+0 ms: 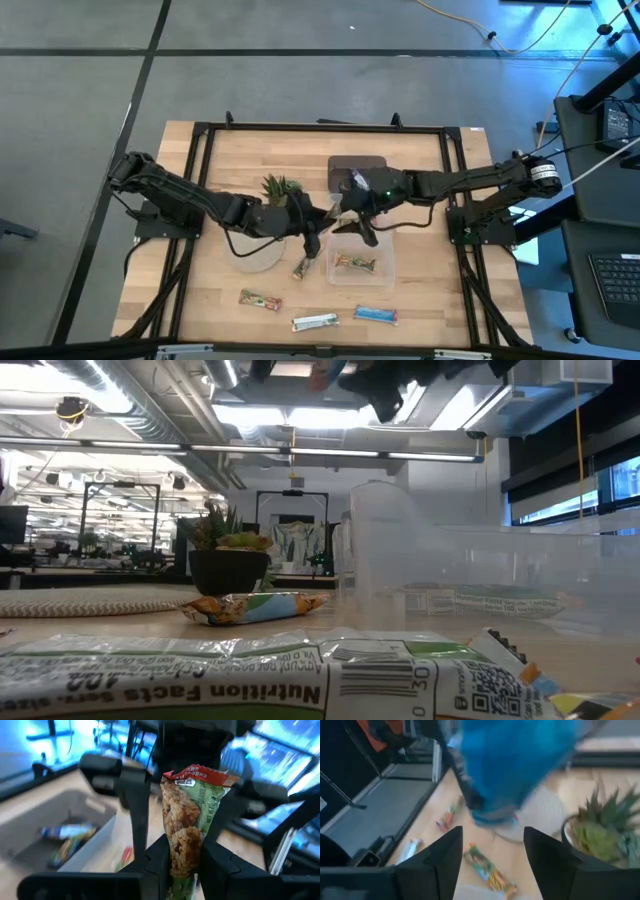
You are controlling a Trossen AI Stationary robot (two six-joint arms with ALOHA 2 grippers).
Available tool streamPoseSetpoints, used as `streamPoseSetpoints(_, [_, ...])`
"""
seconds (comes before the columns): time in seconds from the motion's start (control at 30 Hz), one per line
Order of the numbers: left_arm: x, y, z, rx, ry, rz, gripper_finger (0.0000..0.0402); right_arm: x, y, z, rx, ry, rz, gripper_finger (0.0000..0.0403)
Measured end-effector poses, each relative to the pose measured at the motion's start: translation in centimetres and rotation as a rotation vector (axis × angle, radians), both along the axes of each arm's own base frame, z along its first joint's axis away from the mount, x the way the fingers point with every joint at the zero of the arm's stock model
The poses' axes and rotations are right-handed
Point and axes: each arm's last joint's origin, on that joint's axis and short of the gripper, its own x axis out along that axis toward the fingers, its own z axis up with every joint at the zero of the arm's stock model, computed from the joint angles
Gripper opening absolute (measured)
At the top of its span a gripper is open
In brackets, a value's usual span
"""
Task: Pick and place Granola Bars by type
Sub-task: Put the red granola bar into the top transparent bin
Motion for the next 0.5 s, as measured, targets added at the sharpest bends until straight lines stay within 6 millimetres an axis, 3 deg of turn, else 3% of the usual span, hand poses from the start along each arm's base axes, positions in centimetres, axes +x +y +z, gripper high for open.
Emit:
streamPoseSetpoints(0.2, [0.3,0.1,1.2,0.055,-0.102,-0.009,0.0077,0.4,0.5,0.9,-0.010,-0.099,-0.050,0.0213])
streamPoseSetpoints(0.5, [0.3,0.3,1.4,0.122,-0.107,0.050,0.0077,0.5,0.6,1.6,0.038,-0.158,-0.070,0.0210])
